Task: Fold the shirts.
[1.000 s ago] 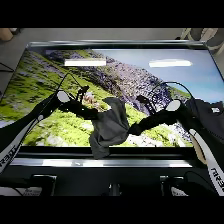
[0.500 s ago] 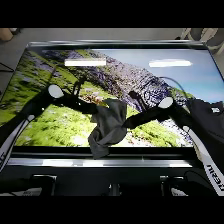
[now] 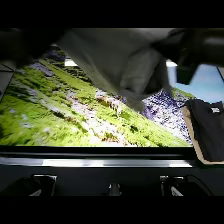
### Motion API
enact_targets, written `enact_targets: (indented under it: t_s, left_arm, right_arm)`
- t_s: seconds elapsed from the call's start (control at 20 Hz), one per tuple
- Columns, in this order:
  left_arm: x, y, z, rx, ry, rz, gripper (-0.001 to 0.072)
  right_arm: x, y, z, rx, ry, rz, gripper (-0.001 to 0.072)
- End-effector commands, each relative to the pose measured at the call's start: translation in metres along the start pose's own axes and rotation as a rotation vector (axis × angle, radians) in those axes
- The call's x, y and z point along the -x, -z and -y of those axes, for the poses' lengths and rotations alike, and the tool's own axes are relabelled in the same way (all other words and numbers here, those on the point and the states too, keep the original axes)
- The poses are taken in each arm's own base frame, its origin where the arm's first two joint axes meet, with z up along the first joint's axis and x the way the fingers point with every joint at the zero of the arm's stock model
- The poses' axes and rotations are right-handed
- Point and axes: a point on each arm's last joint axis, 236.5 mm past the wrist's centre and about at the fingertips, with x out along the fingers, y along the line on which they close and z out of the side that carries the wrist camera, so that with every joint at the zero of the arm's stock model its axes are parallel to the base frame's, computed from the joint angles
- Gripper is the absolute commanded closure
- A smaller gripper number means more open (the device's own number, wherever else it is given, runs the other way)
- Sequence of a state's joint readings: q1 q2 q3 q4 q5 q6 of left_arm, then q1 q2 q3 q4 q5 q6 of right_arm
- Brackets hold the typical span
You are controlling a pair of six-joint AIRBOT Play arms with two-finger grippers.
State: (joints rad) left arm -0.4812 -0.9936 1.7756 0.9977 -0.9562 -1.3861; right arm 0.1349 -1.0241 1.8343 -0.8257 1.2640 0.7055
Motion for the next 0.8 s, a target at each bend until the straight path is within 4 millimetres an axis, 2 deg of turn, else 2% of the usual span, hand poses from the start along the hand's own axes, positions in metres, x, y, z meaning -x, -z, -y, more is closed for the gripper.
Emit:
enact_targets:
  t_s: [0.0, 0.1, 0.15, 0.25, 0.35, 0.45, 0.6, 0.75]
  left_arm:
    - [0.065, -0.042, 0.023, -0.042, -0.064, 0.123, 0.0679]
    - [0.066, -0.014, 0.008, -0.029, -0.129, 0.007, 0.0679]
    - [0.062, 0.006, -0.002, -0.009, -0.157, -0.072, 0.0679]
    - [0.048, 0.053, -0.02, 0.031, -0.193, -0.217, 0.0679]
    - [0.029, 0.104, -0.042, 0.075, -0.228, -0.341, 0.0679]
    - [0.013, 0.167, -0.074, 0.118, -0.3, -0.48, 0.0678]
    - [-0.005, 0.261, -0.128, 0.17, -0.422, -0.663, 0.0678]
    - [-0.029, 0.334, -0.175, 0.317, -0.518, -0.746, 0.0677]
  right_arm:
    - [0.068, -0.046, -0.014, 0.104, 0.127, 0.039, 0.0696]
    - [0.071, -0.024, -0.028, 0.079, 0.076, -0.052, 0.0696]
    - [0.068, -0.008, -0.034, 0.069, 0.037, -0.116, 0.0696]
    - [0.058, 0.039, -0.043, 0.006, -0.064, -0.293, 0.0696]
    - [0.044, 0.1, -0.046, -0.116, -0.168, -0.51, 0.0696]
    - [0.015, 0.154, -0.047, -0.223, -0.264, -0.638, 0.0696]
    - [-0.054, 0.238, -0.045, -0.388, -0.337, -0.704, 0.0694]
    - [-0.121, 0.31, -0.069, -0.605, -0.448, -0.691, 0.0694]
